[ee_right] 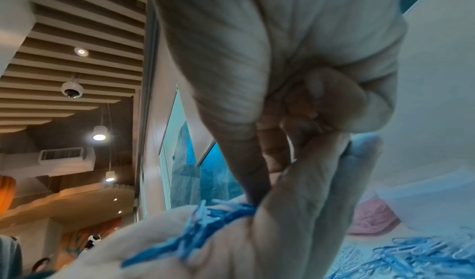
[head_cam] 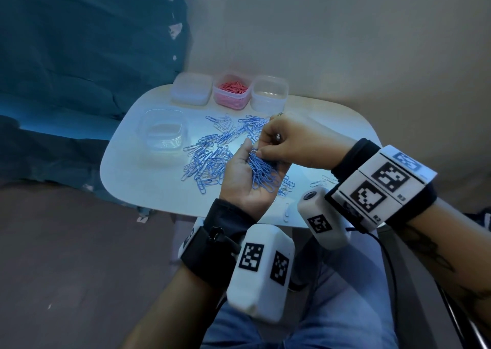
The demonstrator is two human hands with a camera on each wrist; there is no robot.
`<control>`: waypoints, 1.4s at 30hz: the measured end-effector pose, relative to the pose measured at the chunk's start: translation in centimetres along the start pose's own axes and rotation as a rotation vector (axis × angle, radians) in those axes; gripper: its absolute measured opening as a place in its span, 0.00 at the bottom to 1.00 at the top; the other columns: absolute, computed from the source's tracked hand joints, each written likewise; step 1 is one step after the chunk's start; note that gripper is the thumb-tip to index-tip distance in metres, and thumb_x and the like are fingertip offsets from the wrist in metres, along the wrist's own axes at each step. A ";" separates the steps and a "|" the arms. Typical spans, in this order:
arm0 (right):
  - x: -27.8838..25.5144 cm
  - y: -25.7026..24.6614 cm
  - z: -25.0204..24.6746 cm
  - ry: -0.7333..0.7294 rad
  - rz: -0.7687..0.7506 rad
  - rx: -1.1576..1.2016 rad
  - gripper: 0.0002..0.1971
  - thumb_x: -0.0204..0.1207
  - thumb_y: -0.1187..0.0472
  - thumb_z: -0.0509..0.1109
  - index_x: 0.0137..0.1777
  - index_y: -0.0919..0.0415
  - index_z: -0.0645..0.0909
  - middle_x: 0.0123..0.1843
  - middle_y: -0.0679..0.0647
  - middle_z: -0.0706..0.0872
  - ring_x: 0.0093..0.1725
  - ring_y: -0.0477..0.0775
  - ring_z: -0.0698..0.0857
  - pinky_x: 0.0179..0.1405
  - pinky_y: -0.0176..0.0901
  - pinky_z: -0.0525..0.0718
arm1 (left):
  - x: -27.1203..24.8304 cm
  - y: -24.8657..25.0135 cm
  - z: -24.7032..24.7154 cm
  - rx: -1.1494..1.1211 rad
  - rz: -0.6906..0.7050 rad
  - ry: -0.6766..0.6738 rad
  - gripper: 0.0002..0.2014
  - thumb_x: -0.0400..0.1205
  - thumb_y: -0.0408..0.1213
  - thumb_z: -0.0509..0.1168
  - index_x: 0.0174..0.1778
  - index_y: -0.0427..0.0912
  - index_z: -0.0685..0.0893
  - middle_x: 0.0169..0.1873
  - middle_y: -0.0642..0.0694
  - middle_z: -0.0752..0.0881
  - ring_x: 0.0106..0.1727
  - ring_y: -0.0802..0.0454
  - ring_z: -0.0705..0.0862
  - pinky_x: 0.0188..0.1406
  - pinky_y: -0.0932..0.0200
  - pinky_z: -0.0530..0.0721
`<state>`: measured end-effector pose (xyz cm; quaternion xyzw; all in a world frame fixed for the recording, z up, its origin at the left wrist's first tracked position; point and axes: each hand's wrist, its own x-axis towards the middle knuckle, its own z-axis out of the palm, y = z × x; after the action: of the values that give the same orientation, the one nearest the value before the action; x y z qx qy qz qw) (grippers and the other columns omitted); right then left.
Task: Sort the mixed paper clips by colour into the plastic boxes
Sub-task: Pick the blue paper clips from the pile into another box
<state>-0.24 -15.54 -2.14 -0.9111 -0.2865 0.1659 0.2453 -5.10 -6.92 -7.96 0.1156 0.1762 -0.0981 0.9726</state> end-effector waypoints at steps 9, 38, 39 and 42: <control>0.0 0.8 -1.9 0.208 0.095 0.529 0.09 0.74 0.69 0.69 0.34 0.61 0.77 0.22 0.51 0.72 0.17 0.41 0.69 0.13 0.27 0.62 | 0.3 0.5 -0.9 -0.109 -0.027 -0.083 0.24 0.87 0.44 0.47 0.55 0.27 0.81 0.49 0.29 0.86 0.50 0.36 0.87 0.44 0.40 0.85; 5.8 1.0 0.7 0.100 0.075 -0.102 0.10 0.77 0.58 0.69 0.41 0.65 0.82 0.39 0.56 0.82 0.40 0.53 0.78 0.38 0.42 0.74 | 4.3 18.8 -0.9 1.643 0.489 0.323 0.15 0.78 0.29 0.53 0.26 0.40 0.74 0.20 0.48 0.79 0.20 0.59 0.81 0.24 0.69 0.73; 6.7 0.5 0.8 0.087 0.066 -0.139 0.09 0.77 0.59 0.68 0.43 0.65 0.83 0.41 0.56 0.84 0.41 0.53 0.79 0.40 0.41 0.76 | 4.2 18.8 -0.9 1.713 0.506 0.343 0.15 0.79 0.27 0.53 0.26 0.40 0.74 0.24 0.47 0.78 0.22 0.57 0.81 0.27 0.70 0.75; 10.4 -0.7 2.0 0.058 0.013 -0.229 0.09 0.78 0.64 0.65 0.54 0.65 0.83 0.55 0.58 0.87 0.54 0.57 0.84 0.59 0.47 0.81 | 3.3 18.6 -0.8 1.933 0.581 0.430 0.14 0.78 0.29 0.56 0.28 0.42 0.78 0.29 0.47 0.82 0.35 0.48 0.82 0.44 0.61 0.79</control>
<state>6.70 -8.04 -5.09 -0.9394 -0.2906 0.1073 0.1466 1.96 10.54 -6.35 0.9013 0.1574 0.0636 0.3984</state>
